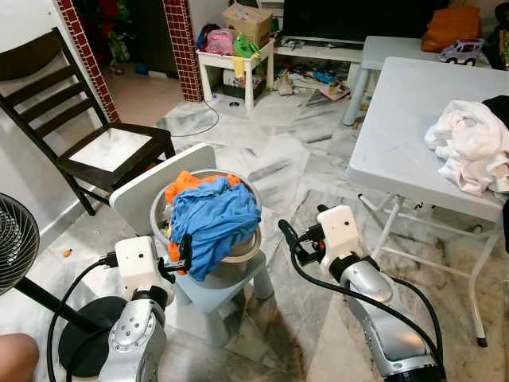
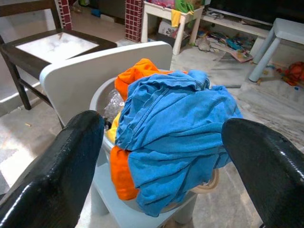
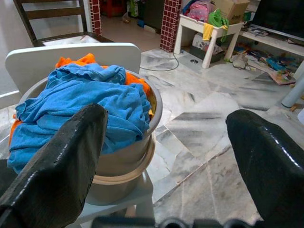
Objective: Hang hanger
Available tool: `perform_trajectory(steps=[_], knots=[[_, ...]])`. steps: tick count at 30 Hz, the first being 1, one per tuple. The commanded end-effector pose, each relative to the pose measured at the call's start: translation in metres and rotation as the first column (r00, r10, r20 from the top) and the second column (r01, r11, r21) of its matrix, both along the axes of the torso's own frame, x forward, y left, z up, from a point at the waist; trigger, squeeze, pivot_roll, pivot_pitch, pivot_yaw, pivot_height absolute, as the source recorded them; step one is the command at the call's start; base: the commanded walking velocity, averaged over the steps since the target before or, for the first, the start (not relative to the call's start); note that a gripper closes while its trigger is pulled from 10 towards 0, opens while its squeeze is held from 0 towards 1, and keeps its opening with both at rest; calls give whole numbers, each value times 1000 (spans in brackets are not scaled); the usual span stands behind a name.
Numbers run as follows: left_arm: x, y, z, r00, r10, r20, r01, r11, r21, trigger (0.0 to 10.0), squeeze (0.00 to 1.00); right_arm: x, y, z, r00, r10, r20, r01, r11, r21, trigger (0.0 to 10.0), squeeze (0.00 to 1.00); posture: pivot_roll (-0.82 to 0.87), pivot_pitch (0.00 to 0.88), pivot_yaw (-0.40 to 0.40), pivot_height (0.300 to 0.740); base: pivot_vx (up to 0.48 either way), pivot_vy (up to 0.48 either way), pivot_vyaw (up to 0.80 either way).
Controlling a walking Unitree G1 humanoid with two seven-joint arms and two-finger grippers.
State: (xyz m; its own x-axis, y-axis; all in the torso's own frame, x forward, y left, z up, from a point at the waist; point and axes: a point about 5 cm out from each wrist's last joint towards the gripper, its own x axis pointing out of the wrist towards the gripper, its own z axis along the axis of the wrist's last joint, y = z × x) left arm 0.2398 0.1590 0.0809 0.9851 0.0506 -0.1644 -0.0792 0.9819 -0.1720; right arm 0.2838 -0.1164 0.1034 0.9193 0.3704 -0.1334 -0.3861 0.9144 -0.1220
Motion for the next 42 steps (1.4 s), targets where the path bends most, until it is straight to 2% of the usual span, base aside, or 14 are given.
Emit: perform_trajectory(steps=[1,23,36,42], knots=[[-1,1,4,1000,2,20,-2,1000,-2,10000,0,0,2,5,1000,11,19,-11,1000,4,10000,0,-58,45,45,740,240,0,500],[-2,0,3,1000,2,19,-2,1000,-6,10000,0,0,3,5,1000,22,19,-22,1000,-4,10000,0,-58,46,42,740,262,0,23],[-2,0,2,1000,0,15,0,1000,-5,10000,0,0,4,5,999,30,22,-30,1000,-5,10000,0,-59,45,40,740,272,245,661],[-2,0,1,1000,0,6,0,1000,-1,10000,0,0,3,6,999,24,24,-24,1000,-1,10000,0,-59,45,40,740,299,250,0]])
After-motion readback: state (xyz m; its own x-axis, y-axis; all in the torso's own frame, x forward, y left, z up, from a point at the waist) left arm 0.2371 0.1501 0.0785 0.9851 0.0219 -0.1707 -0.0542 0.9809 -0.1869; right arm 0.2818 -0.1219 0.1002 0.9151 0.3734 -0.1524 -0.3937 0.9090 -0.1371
